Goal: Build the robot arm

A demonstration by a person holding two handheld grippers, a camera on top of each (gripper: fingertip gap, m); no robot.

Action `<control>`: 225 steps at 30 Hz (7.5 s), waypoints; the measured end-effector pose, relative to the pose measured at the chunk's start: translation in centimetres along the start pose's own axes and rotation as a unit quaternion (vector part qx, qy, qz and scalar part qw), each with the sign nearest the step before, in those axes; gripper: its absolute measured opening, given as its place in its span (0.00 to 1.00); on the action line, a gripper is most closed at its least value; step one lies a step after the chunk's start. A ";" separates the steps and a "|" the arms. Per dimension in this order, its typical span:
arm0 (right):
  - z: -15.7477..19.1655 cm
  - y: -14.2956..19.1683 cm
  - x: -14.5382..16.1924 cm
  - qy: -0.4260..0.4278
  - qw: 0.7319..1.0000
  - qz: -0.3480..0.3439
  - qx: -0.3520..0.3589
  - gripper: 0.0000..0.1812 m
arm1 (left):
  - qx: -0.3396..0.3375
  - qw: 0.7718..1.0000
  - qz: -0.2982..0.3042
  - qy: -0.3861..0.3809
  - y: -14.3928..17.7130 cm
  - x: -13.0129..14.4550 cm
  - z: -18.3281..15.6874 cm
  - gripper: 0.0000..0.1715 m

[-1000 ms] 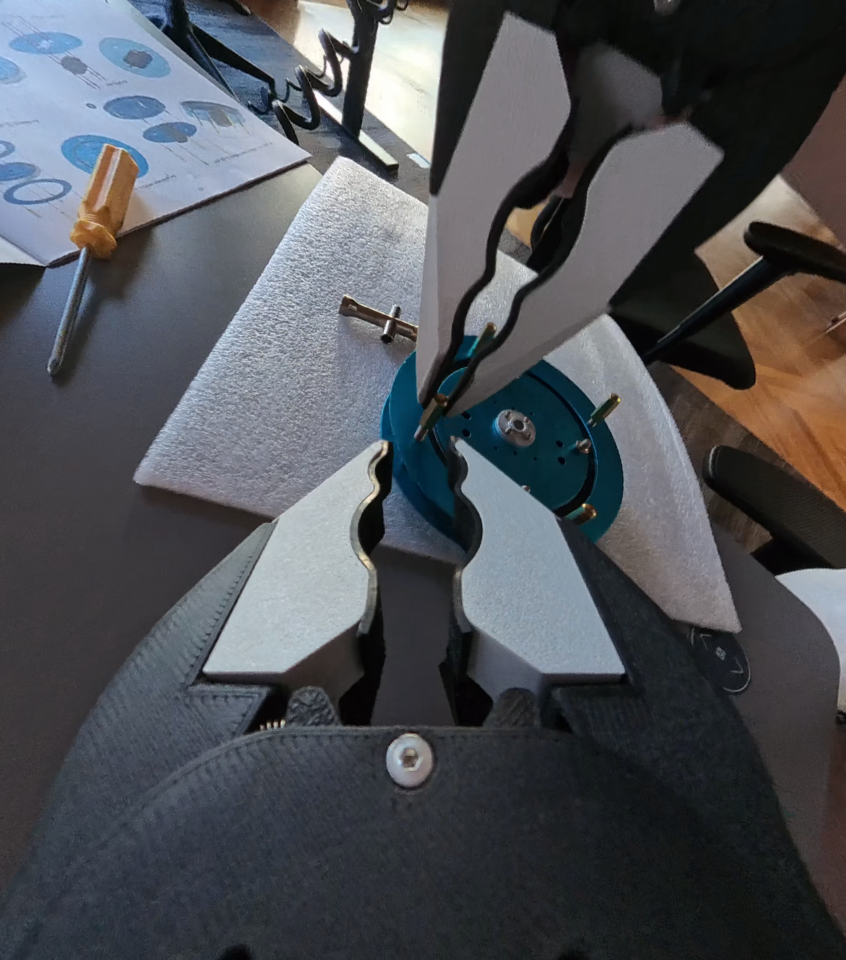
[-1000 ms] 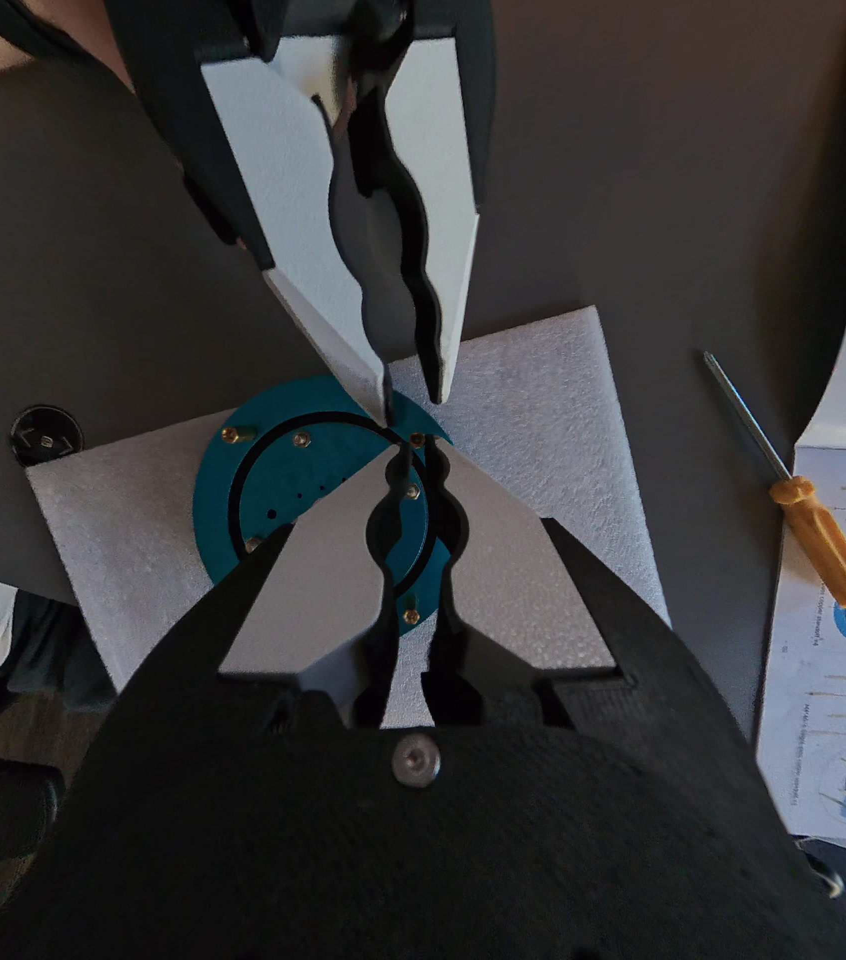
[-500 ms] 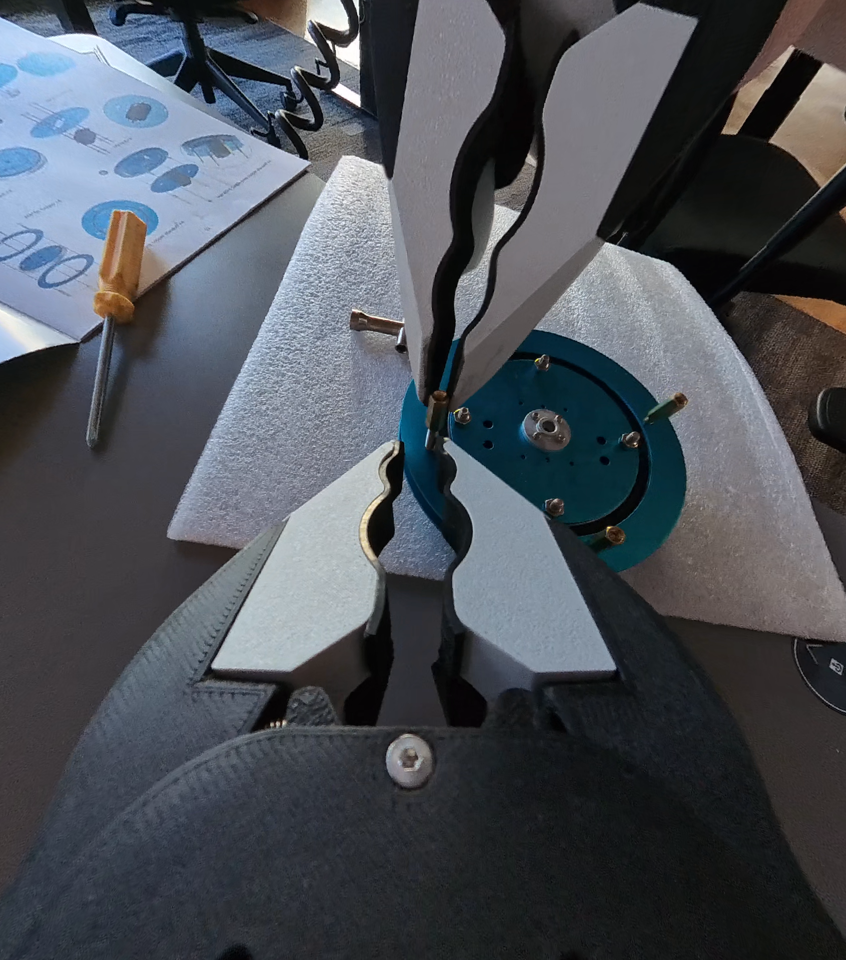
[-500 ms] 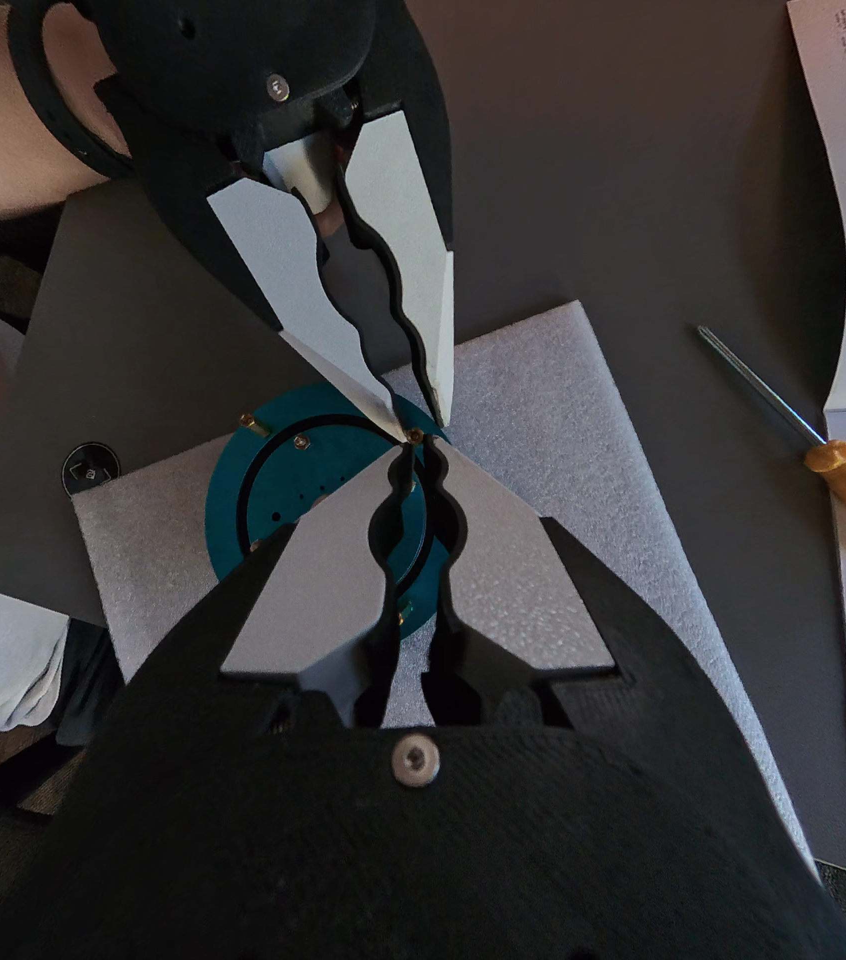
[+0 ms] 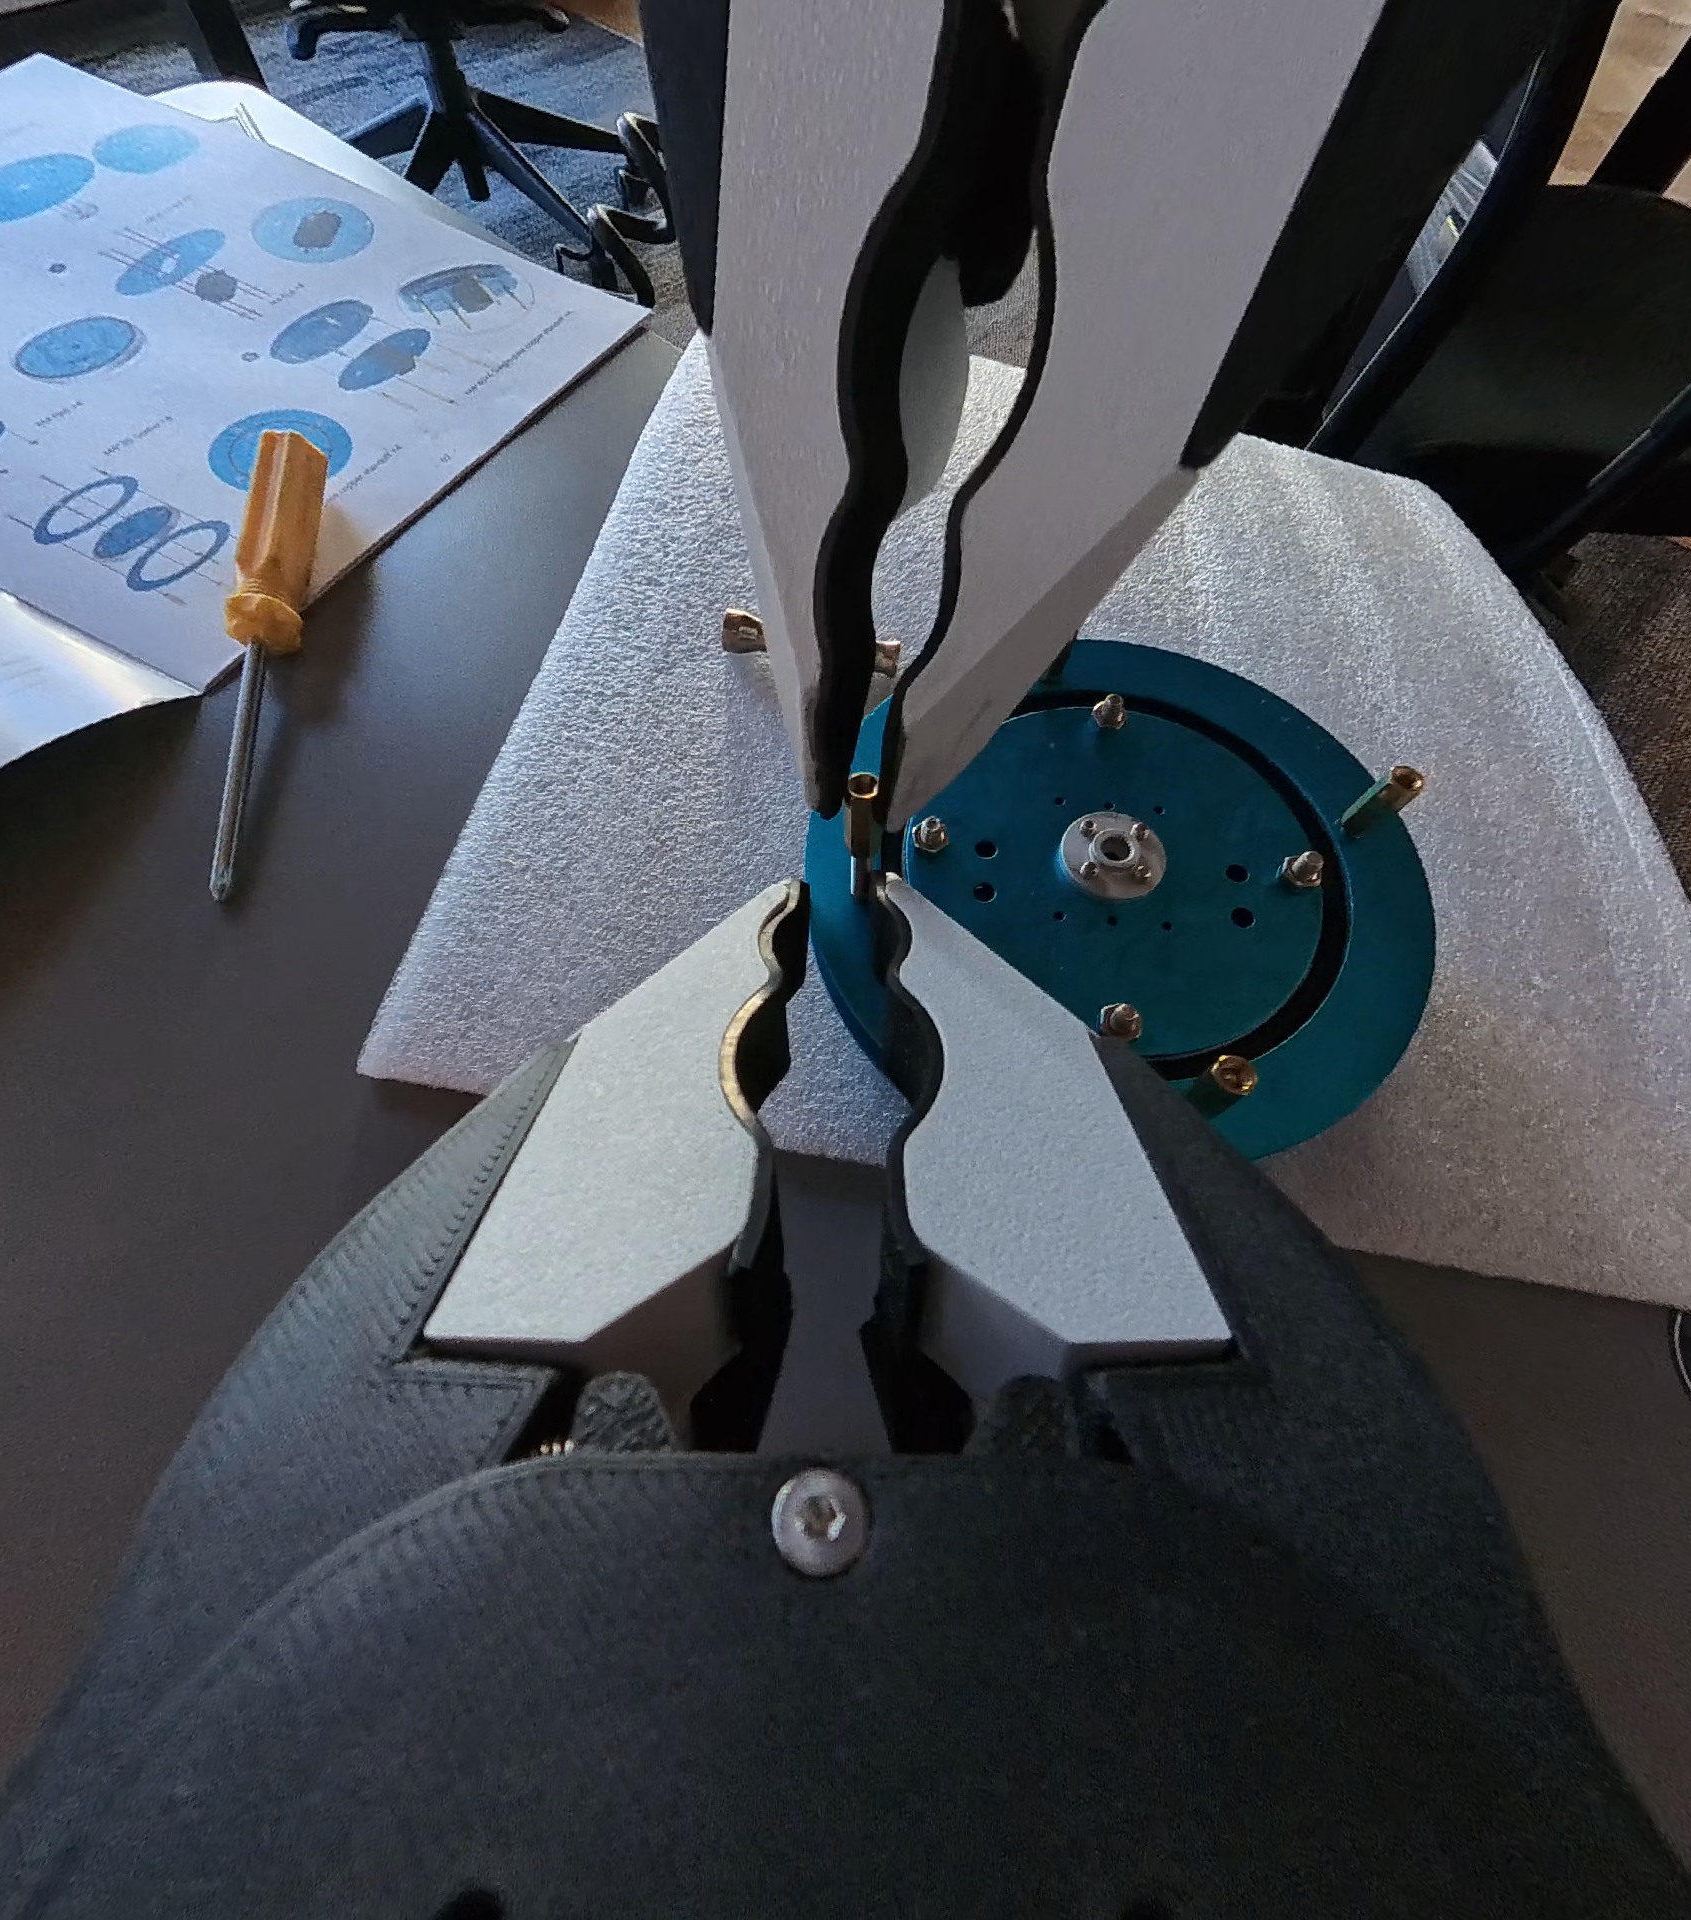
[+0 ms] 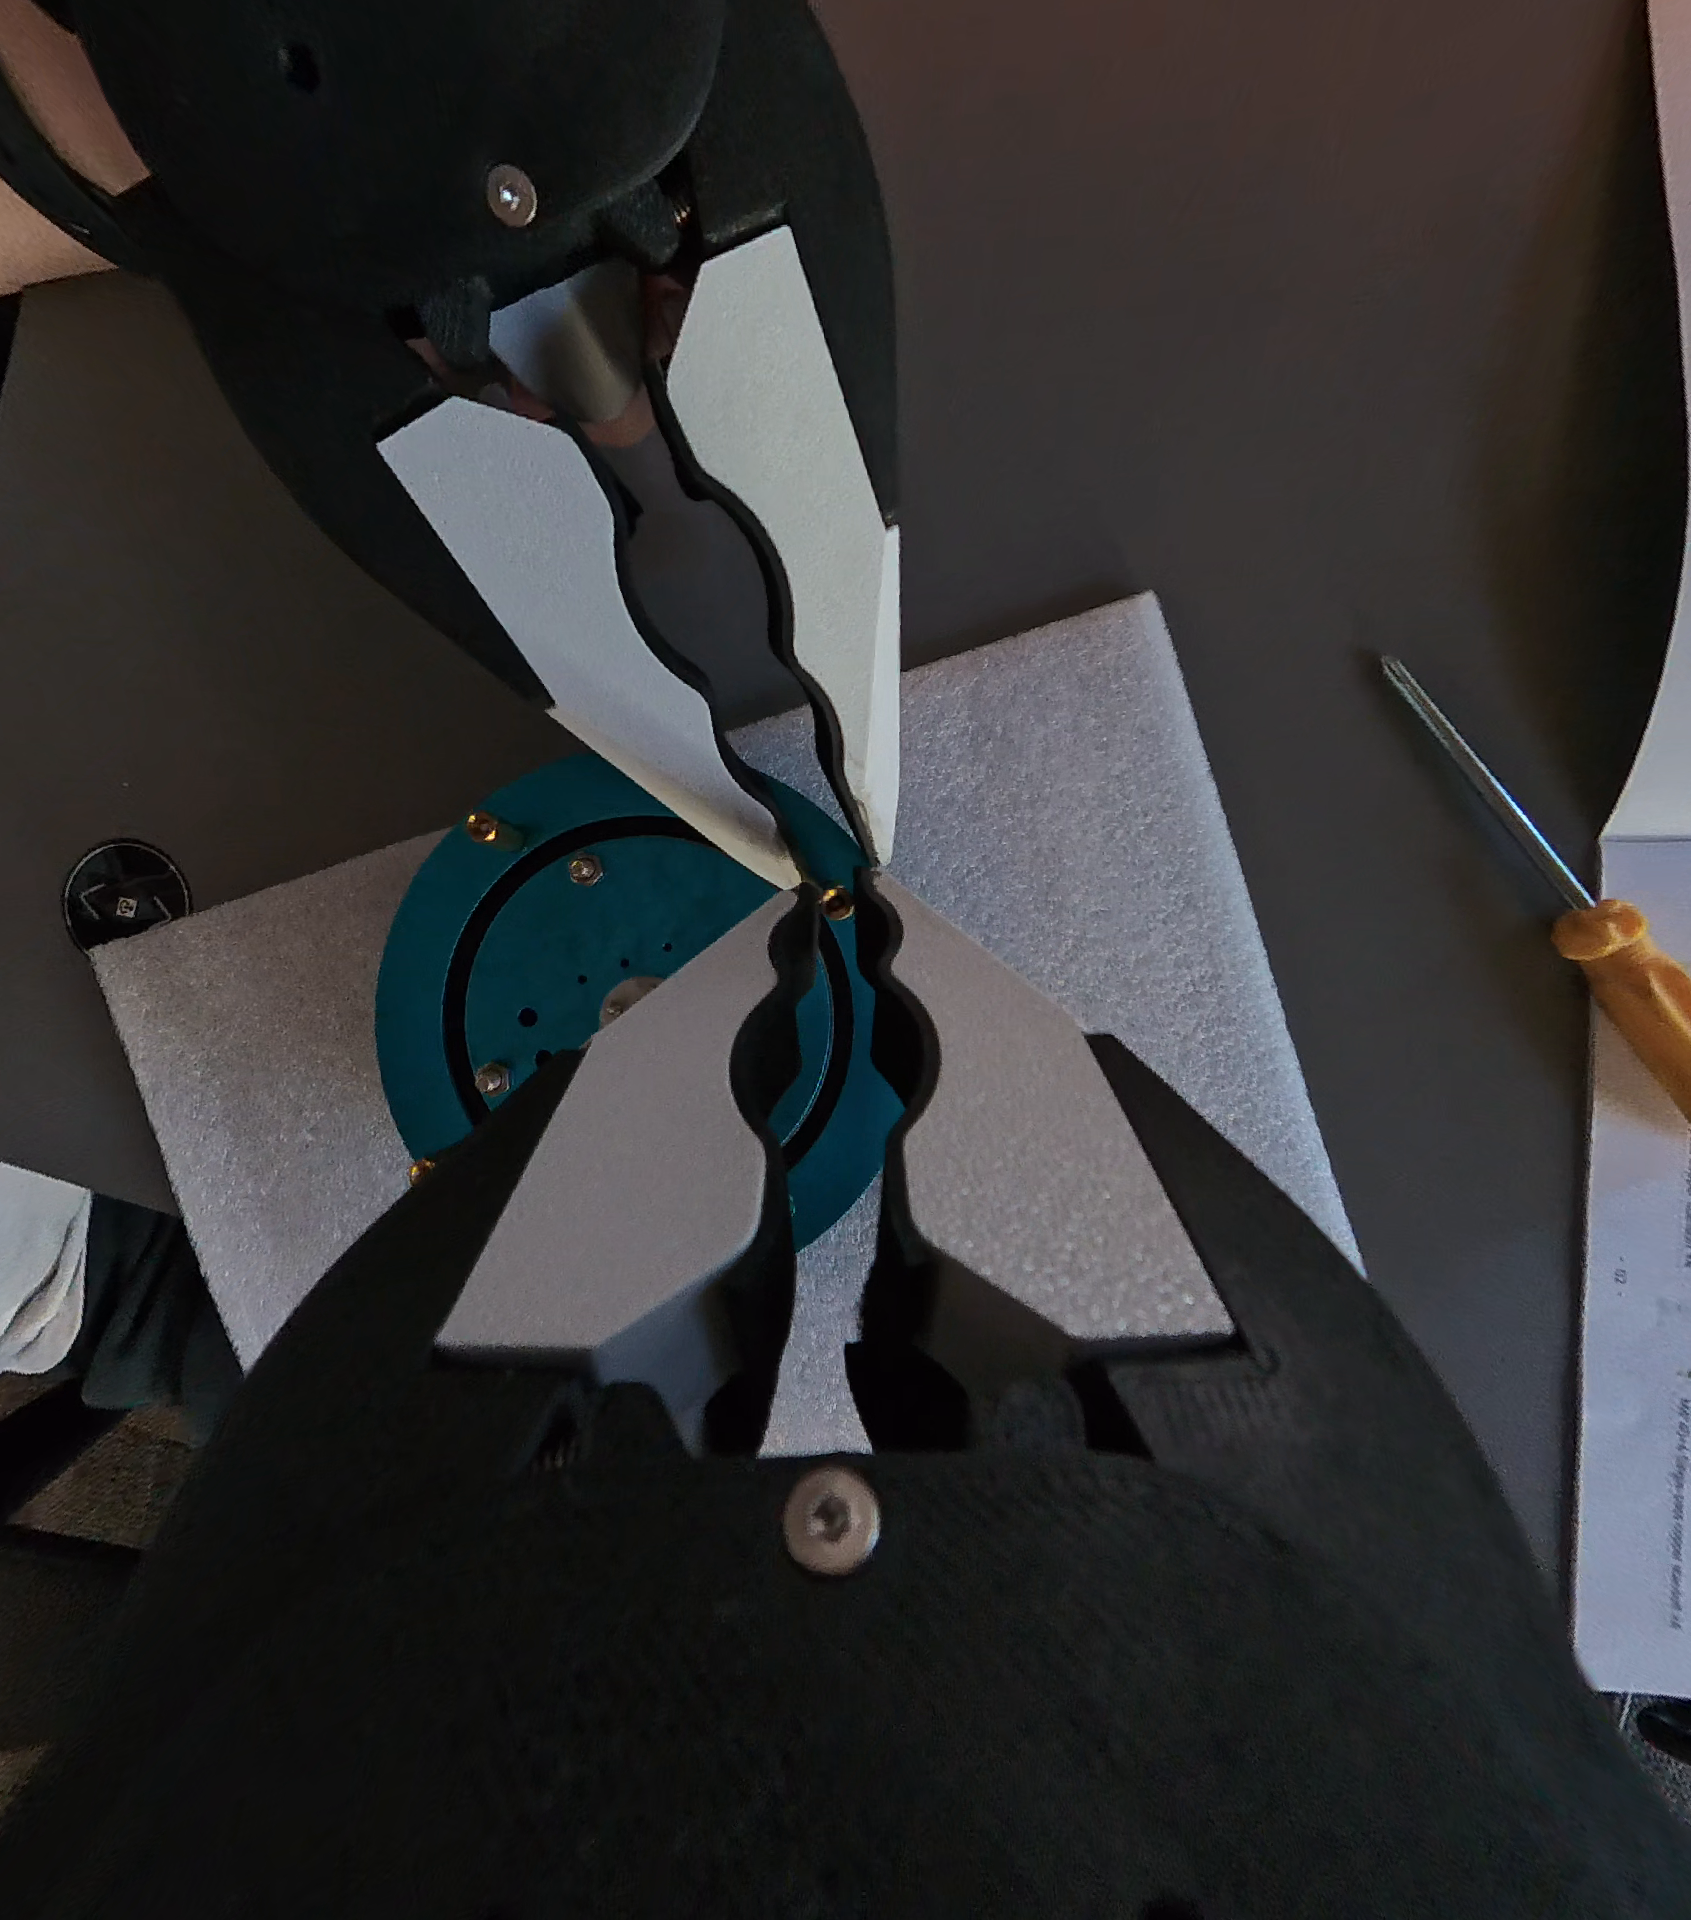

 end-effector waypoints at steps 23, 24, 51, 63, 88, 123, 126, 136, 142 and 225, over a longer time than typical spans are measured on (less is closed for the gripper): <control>0.4 -0.6 0.3 -0.045 0.998 0.023 0.035 0.02 | -0.024 0.999 0.011 -0.031 -0.4 0.0 -0.5 0.00; 0.5 -0.7 0.4 -0.053 0.998 0.022 0.037 0.02 | -0.024 0.999 0.011 -0.029 -0.4 0.0 -0.6 0.00; 4.1 5.3 8.6 -0.222 0.967 -0.094 0.081 0.24 | 0.122 0.947 -0.055 0.293 2.6 1.9 0.9 0.13; 1.4 2.1 11.0 -0.393 0.912 -0.084 -0.079 0.25 | 0.158 0.934 -0.011 0.321 1.7 1.9 1.3 0.17; 0.8 0.6 11.7 -0.399 0.892 -0.099 -0.186 0.18 | 0.101 0.948 0.301 0.003 0.3 -2.3 -0.4 0.15; 1.2 1.0 10.6 -0.344 0.923 -0.127 -0.114 0.19 | 0.323 0.870 0.181 0.325 -0.7 -0.3 3.7 0.10; 1.0 1.1 10.8 -0.361 0.911 -0.135 -0.145 0.21 | 0.313 0.883 0.187 0.295 -0.6 -0.7 3.5 0.10; -2.1 0.8 8.1 -0.332 0.922 -0.085 -0.178 0.36 | 0.274 0.923 0.181 0.201 -0.2 -2.5 2.3 0.10; -1.3 -0.5 6.4 -0.258 0.924 0.001 -0.284 0.18 | 0.246 0.941 0.179 0.150 0.2 -3.4 1.2 0.10; 2.7 9.9 5.8 -0.010 0.954 -0.187 0.236 0.29 | -0.110 0.990 -0.081 -0.013 0.4 -4.5 -7.1 0.06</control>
Point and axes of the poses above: each gripper's, where its closed fingertips meet, y back along the fingers, x out of its underside, z = x × y across the jaws, the point moved 7 cm from there along y, back along the fingers, and after that the axes turned 15 degrees about x, right-handed, at the moved point
